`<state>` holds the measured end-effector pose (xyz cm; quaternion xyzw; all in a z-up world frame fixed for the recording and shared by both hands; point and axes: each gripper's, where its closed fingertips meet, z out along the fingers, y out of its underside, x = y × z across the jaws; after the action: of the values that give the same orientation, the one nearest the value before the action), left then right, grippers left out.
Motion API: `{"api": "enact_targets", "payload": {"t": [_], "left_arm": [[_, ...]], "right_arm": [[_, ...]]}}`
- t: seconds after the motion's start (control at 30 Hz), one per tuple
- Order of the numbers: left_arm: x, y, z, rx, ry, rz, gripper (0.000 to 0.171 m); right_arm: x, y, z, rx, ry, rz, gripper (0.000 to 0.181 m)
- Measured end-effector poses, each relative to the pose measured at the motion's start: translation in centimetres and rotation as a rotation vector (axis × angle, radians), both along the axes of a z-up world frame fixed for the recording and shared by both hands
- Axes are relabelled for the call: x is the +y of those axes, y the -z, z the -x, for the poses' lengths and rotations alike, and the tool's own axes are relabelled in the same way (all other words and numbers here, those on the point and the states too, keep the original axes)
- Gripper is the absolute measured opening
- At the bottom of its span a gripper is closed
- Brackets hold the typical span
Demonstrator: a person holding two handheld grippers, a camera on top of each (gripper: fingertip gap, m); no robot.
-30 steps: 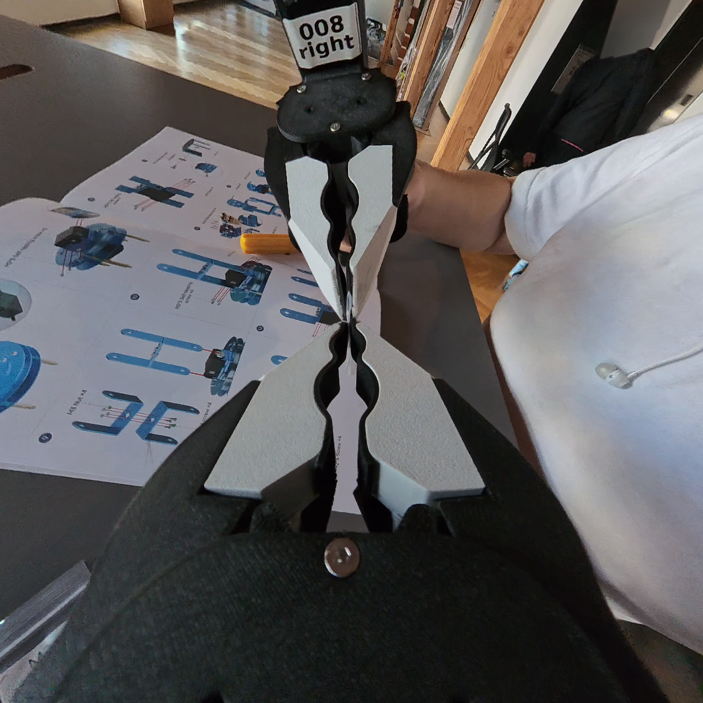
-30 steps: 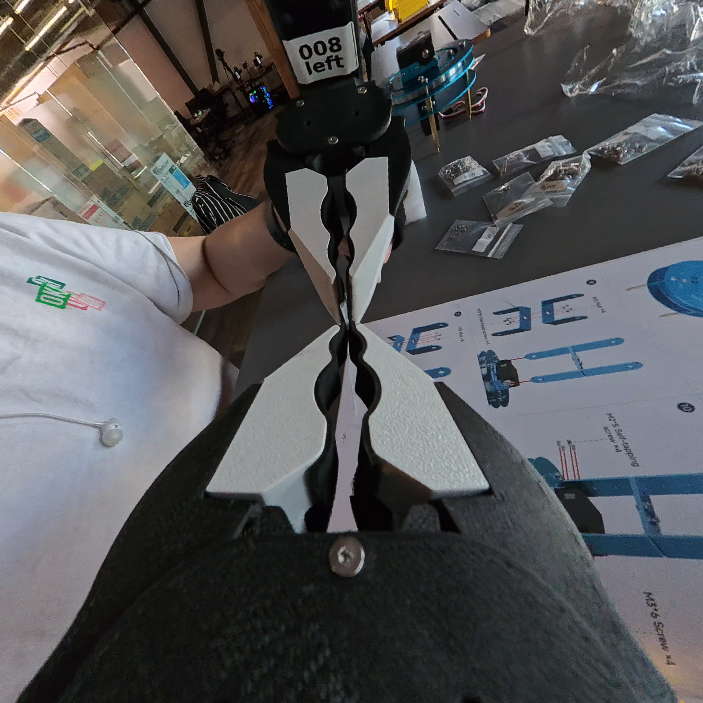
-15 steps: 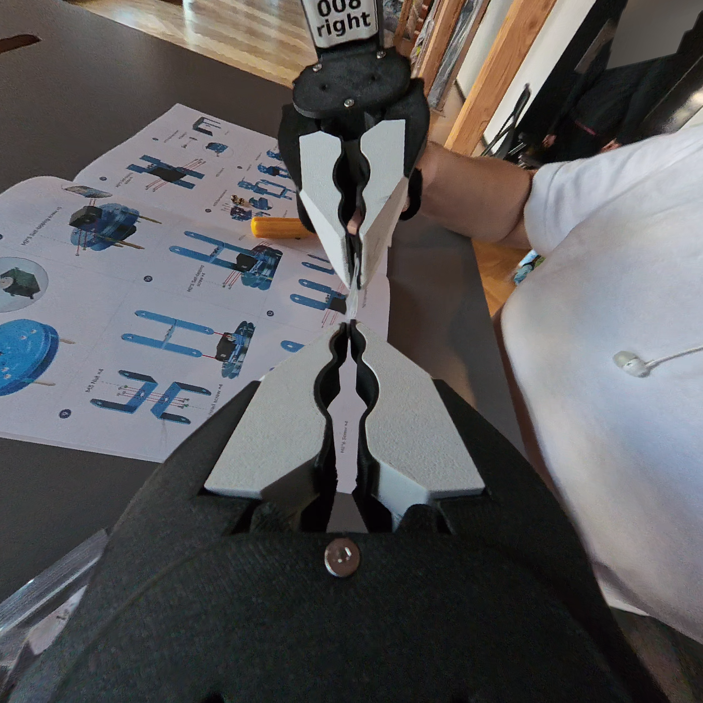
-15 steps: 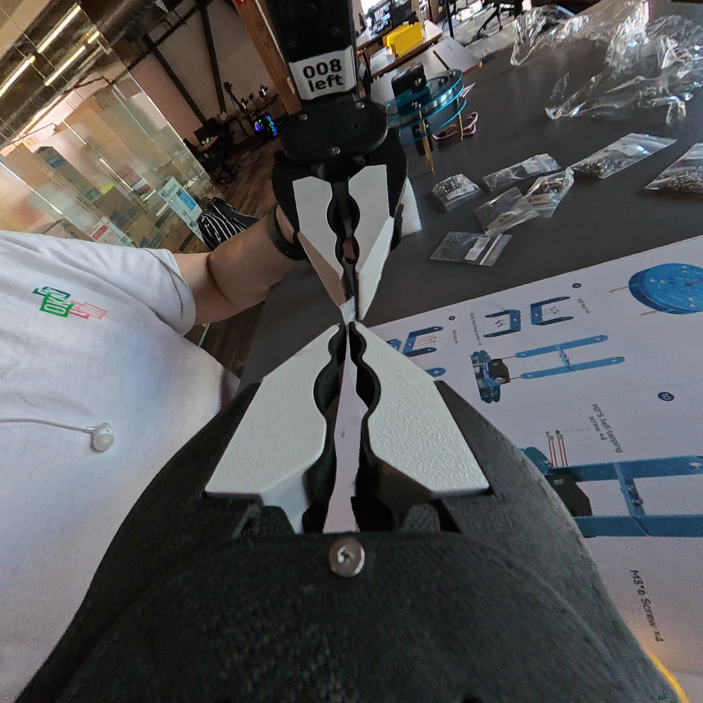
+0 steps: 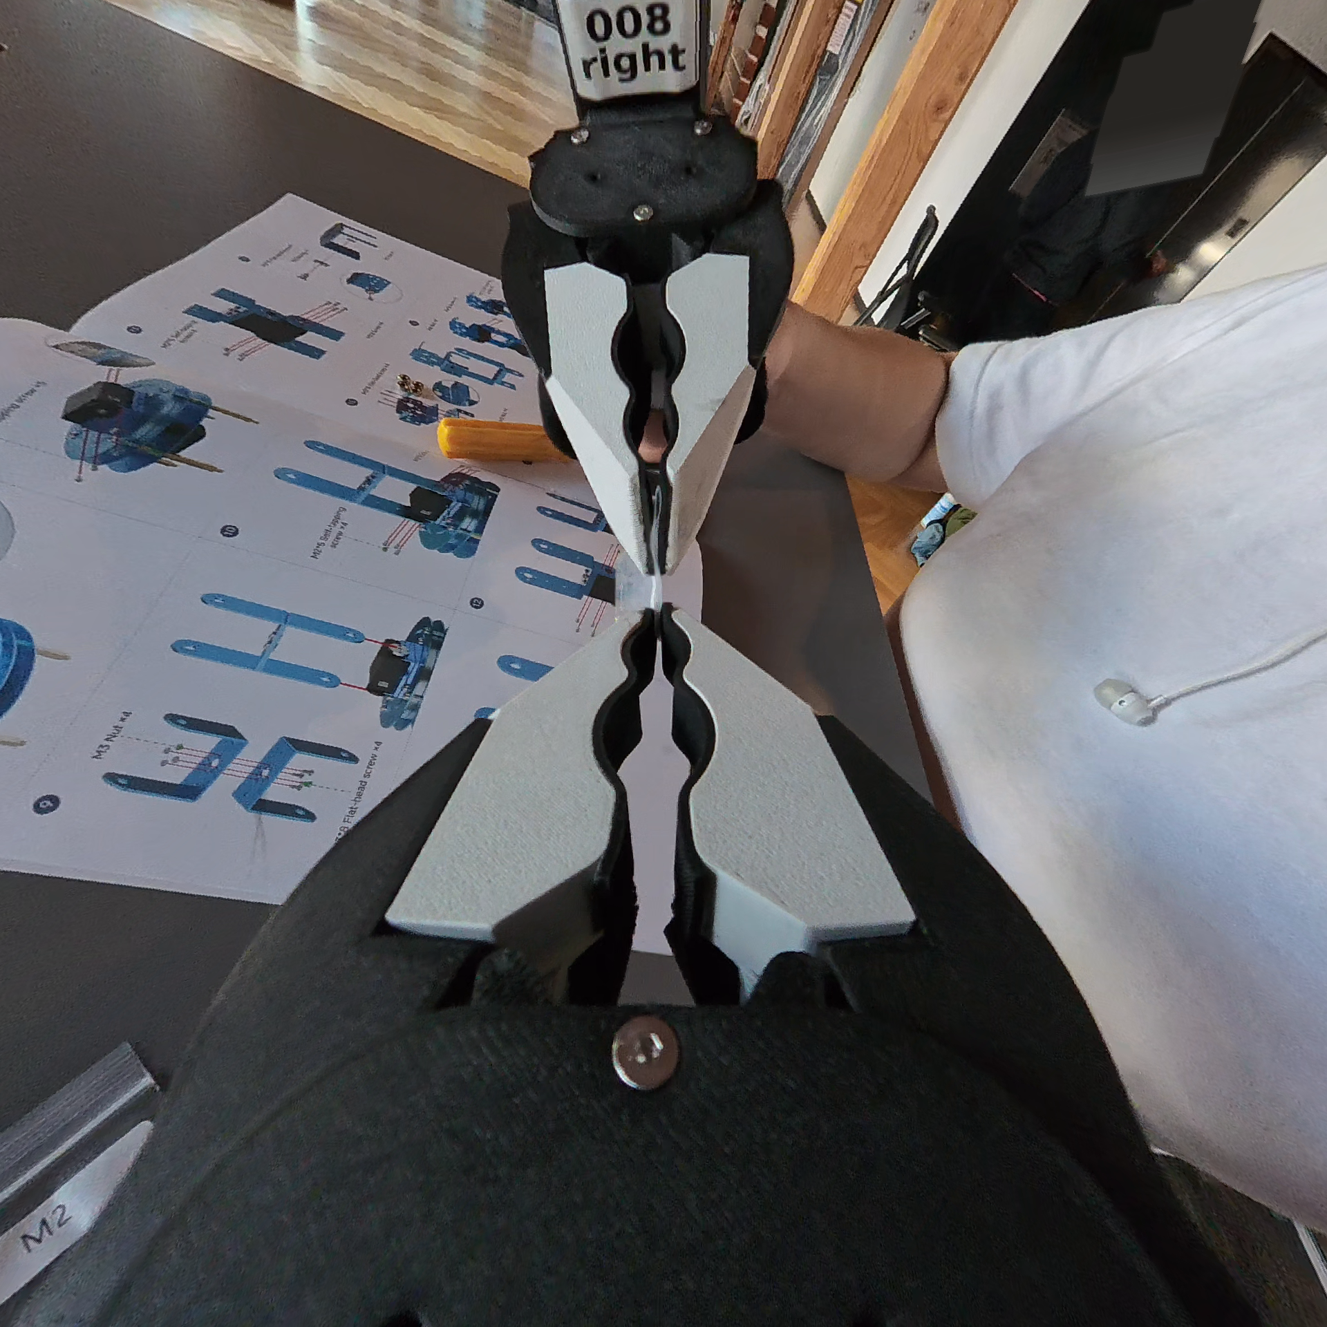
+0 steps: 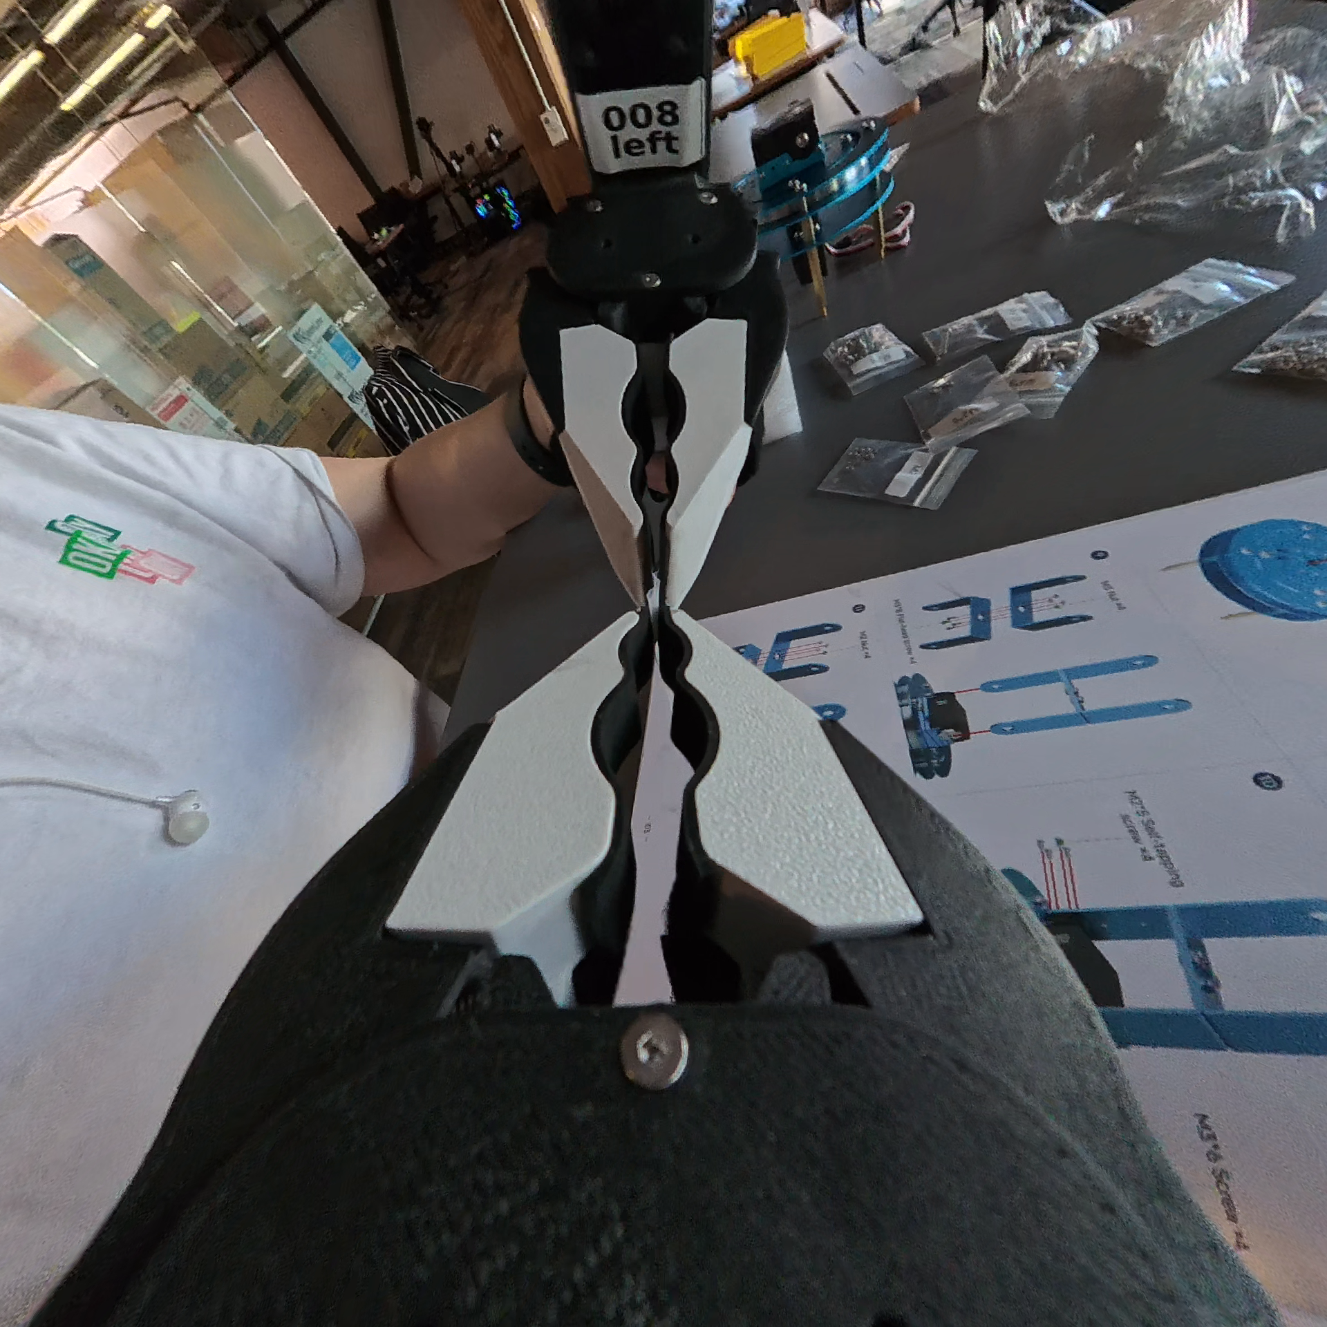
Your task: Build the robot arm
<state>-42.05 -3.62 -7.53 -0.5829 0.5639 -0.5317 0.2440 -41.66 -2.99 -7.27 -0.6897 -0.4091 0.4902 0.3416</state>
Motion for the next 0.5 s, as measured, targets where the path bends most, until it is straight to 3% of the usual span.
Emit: {"api": "enact_targets", "payload": {"t": [0.3,0.4,0.5], "left_arm": [[0.4,0.0,0.6,0.026,-0.012,-0.047,0.000],[2.3,-0.2,1.3,0.039,-0.092,-0.087,0.000],[4.8,1.1,2.4,0.115,-0.175,-0.097,0.000]], "right_arm": [[-0.1,-0.1,0.2,-0.049,-0.023,-0.053,0.000],[2.1,-0.2,0.8,-0.043,0.032,-0.029,0.000],[4.3,0.8,1.9,-0.139,0.032,-0.039,0.000]]}}
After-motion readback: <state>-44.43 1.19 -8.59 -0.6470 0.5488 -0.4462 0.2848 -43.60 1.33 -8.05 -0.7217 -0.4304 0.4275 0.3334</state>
